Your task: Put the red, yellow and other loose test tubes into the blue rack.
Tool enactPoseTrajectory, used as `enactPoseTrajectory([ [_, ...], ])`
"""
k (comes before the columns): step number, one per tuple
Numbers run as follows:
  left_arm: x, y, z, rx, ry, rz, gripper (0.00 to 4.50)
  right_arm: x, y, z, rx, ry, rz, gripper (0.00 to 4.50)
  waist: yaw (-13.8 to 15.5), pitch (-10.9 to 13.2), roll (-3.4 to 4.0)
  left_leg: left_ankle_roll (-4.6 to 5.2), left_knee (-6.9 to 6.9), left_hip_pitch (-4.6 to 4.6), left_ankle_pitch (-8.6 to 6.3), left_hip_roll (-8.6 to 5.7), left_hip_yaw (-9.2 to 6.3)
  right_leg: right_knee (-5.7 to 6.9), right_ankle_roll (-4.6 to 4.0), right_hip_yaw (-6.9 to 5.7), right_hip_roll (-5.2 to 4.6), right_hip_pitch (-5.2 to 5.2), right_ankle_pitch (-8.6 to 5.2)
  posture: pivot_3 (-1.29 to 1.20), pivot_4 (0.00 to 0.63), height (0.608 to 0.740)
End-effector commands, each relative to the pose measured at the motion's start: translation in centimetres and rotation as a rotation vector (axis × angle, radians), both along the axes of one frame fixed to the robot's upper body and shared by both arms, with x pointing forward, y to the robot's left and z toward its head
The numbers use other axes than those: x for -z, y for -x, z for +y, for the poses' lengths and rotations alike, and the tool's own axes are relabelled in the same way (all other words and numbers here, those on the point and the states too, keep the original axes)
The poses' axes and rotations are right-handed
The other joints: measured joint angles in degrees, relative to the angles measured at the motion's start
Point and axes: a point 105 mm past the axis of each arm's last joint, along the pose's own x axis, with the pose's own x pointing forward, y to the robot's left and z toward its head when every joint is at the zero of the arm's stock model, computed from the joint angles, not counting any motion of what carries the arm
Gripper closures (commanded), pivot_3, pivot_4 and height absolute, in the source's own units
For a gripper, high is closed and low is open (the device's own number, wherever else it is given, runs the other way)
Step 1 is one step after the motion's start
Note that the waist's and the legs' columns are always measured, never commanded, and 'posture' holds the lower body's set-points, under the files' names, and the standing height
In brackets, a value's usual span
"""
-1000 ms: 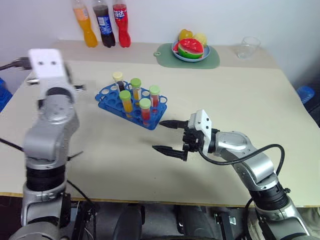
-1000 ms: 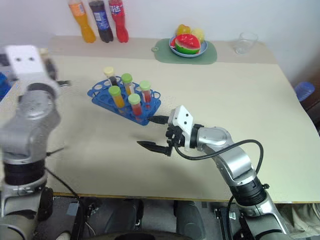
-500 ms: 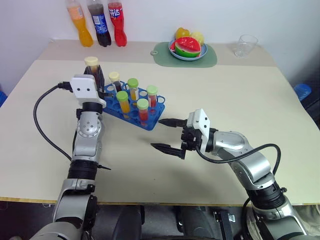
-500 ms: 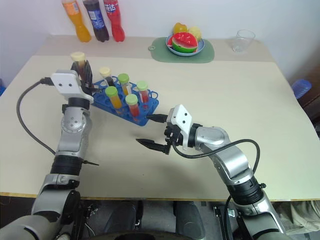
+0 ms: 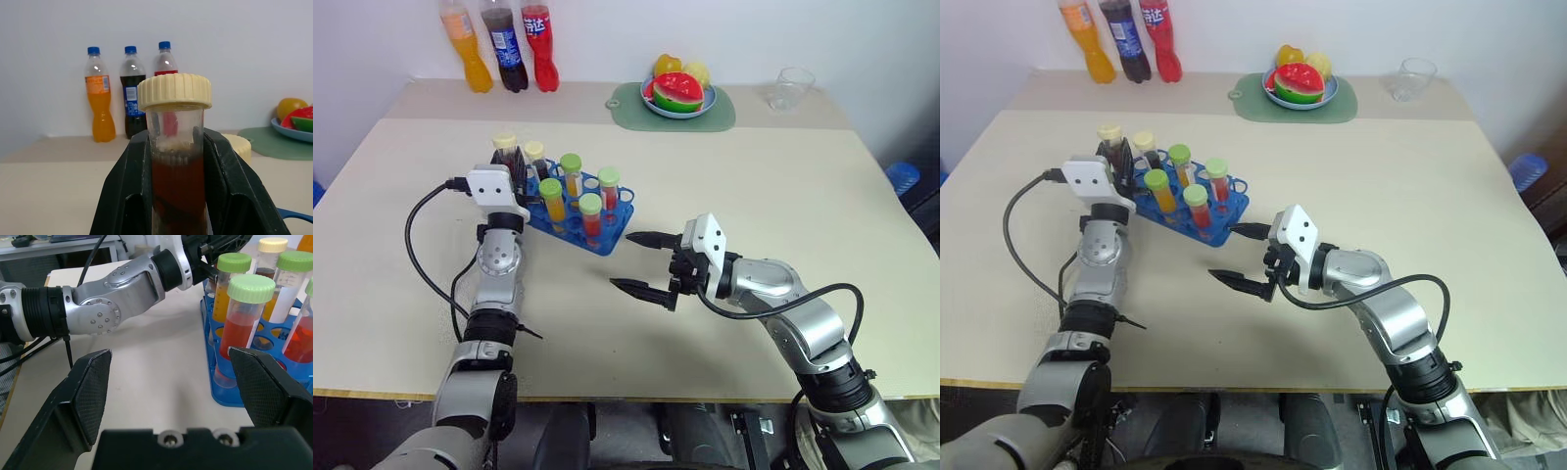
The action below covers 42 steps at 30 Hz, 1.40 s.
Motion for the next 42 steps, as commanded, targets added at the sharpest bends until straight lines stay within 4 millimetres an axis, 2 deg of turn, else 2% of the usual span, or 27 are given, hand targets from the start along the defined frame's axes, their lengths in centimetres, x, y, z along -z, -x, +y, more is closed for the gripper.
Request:
enactPoseTrajectory([
  [1,-0.2,0.0,0.3,-0.004,0.020,-0.027,3.71,-1.3,0.5,0.2,-0.018,-0.027,-0.052,0.28,-0.06,0.00,0.00,0.00,0.00,0.00,0.00,0.00,0.00,0.00,0.00,0.00,0.00,0.00,0.00,0.00,0.150,0.734],
  [7,0.1,-0.2,0.0,0.006,0.019,-0.019,3.71,-1.2,0.5,0.2,-0.017,-0.027,-0.050,0.28,0.05,0.00,0.00,0.00,0.00,0.00,0.00,0.00,0.00,0.00,0.00,0.00,0.00,0.01,0.00,0.00,0.150,0.734],
  [14,0.7,1.3,0.7,-0.035,0.014,-0.065,3.71,-1.3,0.7,0.2,-0.016,-0.045,-0.042,0.28,-0.16,-0.01,0.01,0.00,-0.01,0.01,0.00,0.01,0.00,0.00,0.00,0.00,0.00,0.01,0.00,0.00,0.150,0.734],
  [23,1.6,1.7,1.0,-0.037,0.025,-0.049,3.71,-1.0,1.0,0.3,-0.031,-0.058,0.002,0.28,-0.13,-0.01,0.01,0.00,-0.01,0.01,0.00,0.01,0.00,0.00,0.00,0.00,0.00,0.01,0.00,0.00,0.150,0.734],
  [25,1.8,1.7,1.1,-0.033,0.036,-0.044,2.66,-1.0,1.0,0.3,-0.031,-0.060,0.007,0.28,-0.14,-0.01,0.01,0.00,-0.01,0.02,0.00,0.01,0.00,0.00,0.00,0.00,0.00,0.01,0.00,0.00,0.150,0.734],
  [30,1.1,2.1,1.5,-0.041,0.067,-0.067,0.43,-0.9,1.1,0.3,-0.030,-0.063,0.010,0.28,0.00,-0.01,0.01,0.00,0.00,0.01,0.00,0.01,0.00,0.01,0.00,0.00,0.00,0.01,0.00,0.00,0.150,0.734],
  [34,-2.3,3.8,2.6,-0.043,0.138,-0.175,0.43,-1.1,1.1,0.0,-0.019,-0.068,-0.003,0.28,0.00,-0.01,0.01,0.01,0.00,-0.01,-0.01,0.02,-0.02,0.00,0.00,0.00,-0.01,0.01,0.00,0.00,0.150,0.734],
  [37,-5.9,6.0,4.3,-0.015,0.164,-0.217,0.43,-1.4,0.8,-0.7,-0.004,-0.062,-0.022,0.28,-0.17,-0.01,0.01,0.01,0.00,-0.02,-0.01,0.05,-0.03,0.01,0.00,0.00,-0.01,0.00,0.00,0.00,0.150,0.734],
  [40,-6.9,7.5,5.3,0.039,0.150,-0.140,0.43,-1.9,0.3,-1.9,0.020,-0.055,-0.032,0.28,-0.34,-0.04,0.07,0.01,0.00,0.02,-0.01,0.09,-0.02,0.10,0.00,0.01,0.00,-0.02,0.00,0.00,0.150,0.734],
  [42,-6.2,9.1,7.1,0.073,0.022,0.023,0.43,-2.3,-0.6,-3.7,0.077,-0.028,-0.037,0.28,-0.37,-0.05,0.09,0.01,0.00,0.06,-0.01,0.09,-0.01,0.11,0.00,0.01,0.00,0.00,0.00,0.00,0.150,0.734],
])
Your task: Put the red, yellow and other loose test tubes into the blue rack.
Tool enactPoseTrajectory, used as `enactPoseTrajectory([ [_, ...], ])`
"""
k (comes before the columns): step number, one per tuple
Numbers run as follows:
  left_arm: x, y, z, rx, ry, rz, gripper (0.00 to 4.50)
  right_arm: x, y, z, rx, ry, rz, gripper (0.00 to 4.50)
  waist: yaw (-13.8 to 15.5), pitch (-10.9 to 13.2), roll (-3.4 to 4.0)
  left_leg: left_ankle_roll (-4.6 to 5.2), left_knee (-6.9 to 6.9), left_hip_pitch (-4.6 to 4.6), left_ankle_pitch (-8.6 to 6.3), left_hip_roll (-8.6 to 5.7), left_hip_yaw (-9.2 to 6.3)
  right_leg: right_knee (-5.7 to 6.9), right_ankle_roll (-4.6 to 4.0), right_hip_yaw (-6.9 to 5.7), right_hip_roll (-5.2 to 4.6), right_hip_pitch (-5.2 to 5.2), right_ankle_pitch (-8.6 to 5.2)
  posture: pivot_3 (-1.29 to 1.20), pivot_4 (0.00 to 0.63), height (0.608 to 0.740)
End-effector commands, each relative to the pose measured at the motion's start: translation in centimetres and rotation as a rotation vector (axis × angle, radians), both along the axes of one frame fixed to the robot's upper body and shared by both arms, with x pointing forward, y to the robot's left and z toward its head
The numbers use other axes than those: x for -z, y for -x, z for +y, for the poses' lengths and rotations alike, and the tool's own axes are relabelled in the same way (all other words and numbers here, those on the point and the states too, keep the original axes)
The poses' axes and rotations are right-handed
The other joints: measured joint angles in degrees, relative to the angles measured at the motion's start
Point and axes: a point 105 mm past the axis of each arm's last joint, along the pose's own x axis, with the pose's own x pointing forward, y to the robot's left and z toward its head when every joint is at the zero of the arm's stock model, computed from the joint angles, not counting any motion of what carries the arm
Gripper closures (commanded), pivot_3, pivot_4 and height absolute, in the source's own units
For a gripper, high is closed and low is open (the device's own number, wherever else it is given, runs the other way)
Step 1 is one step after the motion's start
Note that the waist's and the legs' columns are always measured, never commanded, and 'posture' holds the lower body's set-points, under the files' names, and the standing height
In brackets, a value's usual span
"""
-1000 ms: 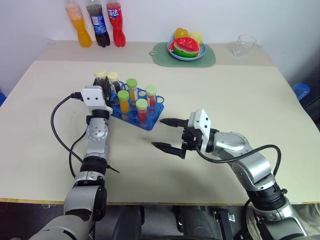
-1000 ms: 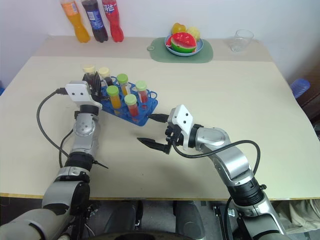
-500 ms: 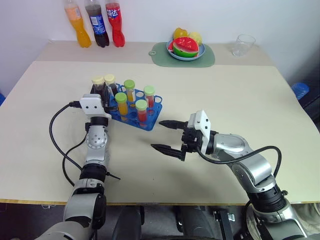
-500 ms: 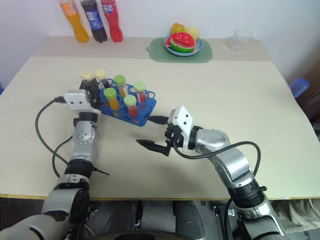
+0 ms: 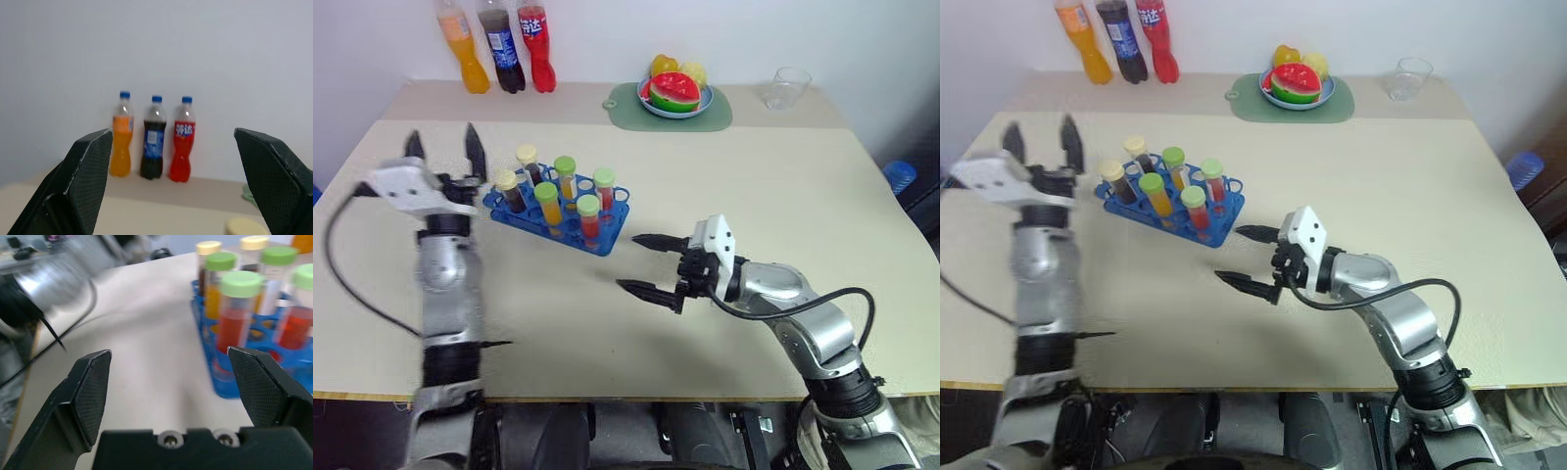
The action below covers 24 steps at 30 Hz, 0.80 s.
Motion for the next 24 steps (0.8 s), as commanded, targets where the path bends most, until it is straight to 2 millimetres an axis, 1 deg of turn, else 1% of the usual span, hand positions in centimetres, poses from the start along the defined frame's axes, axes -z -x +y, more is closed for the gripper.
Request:
enactPoseTrajectory([
  [1,0.7,2.7,1.6,0.105,-0.165,0.238,0.43,-2.1,-1.1,-3.3,0.082,0.014,-0.061,0.28,-0.48,0.02,0.03,0.00,0.00,0.03,0.00,0.01,0.01,0.00,0.00,0.00,0.01,0.02,0.00,0.00,0.150,0.734],
  [4,3.4,5.6,2.2,0.204,-0.328,0.480,0.43,-2.3,-2.5,-7.2,0.196,0.070,-0.049,0.28,-0.32,0.04,0.07,0.05,-0.04,0.03,-0.03,0.02,0.06,-0.03,-0.02,0.03,0.03,0.02,-0.02,0.00,0.150,0.734],
  [6,5.0,7.3,2.7,0.247,-0.380,0.601,0.43,-2.4,-3.0,-9.4,0.254,0.099,-0.039,0.28,0.22,0.04,0.08,0.06,-0.04,0.07,-0.03,0.03,0.08,-0.11,-0.04,0.02,0.03,0.10,-0.03,0.00,0.150,0.734],
  [7,6.1,8.3,3.1,0.273,-0.395,0.667,0.43,-2.4,-3.3,-10.8,0.292,0.109,-0.029,0.28,0.31,0.04,0.08,0.06,-0.04,0.10,-0.03,0.03,0.07,-0.12,-0.04,0.01,0.03,0.15,-0.03,0.00,0.150,0.734],
  [9,7.0,9.5,3.3,0.301,-0.407,0.729,0.43,-2.5,-3.7,-12.9,0.339,0.116,-0.018,0.28,0.35,0.07,0.13,0.07,-0.04,0.11,-0.04,0.04,0.11,-0.15,-0.19,0.02,0.04,0.16,-0.12,0.00,0.150,0.734],
  [10,7.0,9.6,3.5,0.286,-0.394,0.729,0.43,-2.5,-3.8,-13.6,0.352,0.128,-0.019,0.28,0.45,0.09,0.15,0.09,-0.04,0.11,-0.05,0.02,0.14,-0.17,-0.20,0.02,0.02,0.19,-0.12,0.00,0.150,0.734],
  [12,6.9,9.4,3.7,0.266,-0.371,0.718,0.43,-2.4,-4.0,-14.4,0.363,0.148,-0.019,0.28,0.40,0.08,0.14,0.09,-0.04,0.12,-0.05,0.03,0.12,-0.17,-0.21,0.02,0.04,0.20,-0.13,0.00,0.150,0.734],
  [15,7.4,9.3,3.6,0.261,-0.355,0.719,0.43,-2.2,-4.1,-15.5,0.380,0.159,-0.017,0.28,0.10,0.08,0.15,0.09,-0.04,0.21,-0.05,0.05,0.13,-0.17,-0.12,0.03,0.06,0.28,-0.08,0.00,0.150,0.734],
  [18,7.8,9.3,3.6,0.244,-0.323,0.726,0.43,-1.5,-4.2,-16.3,0.400,0.175,-0.012,0.28,-0.23,0.08,0.16,0.11,-0.06,0.27,-0.06,0.06,0.17,-0.17,-0.04,0.07,0.06,0.29,-0.03,0.00,0.150,0.734],
  [20,8.0,9.7,3.4,0.237,-0.323,0.726,0.43,-1.1,-4.4,-16.4,0.403,0.173,-0.003,0.28,-0.23,0.08,0.17,0.12,-0.07,0.28,-0.07,0.06,0.19,-0.16,-0.04,0.09,0.06,0.29,-0.03,0.00,0.150,0.734],
  [24,8.2,10.2,3.3,0.212,-0.306,0.720,0.43,-0.5,-4.9,-15.9,0.379,0.182,0.004,0.28,-0.12,0.08,0.17,0.12,-0.07,0.29,-0.07,0.06,0.21,-0.17,-0.04,0.12,0.06,0.29,-0.03,0.00,0.150,0.734],
])
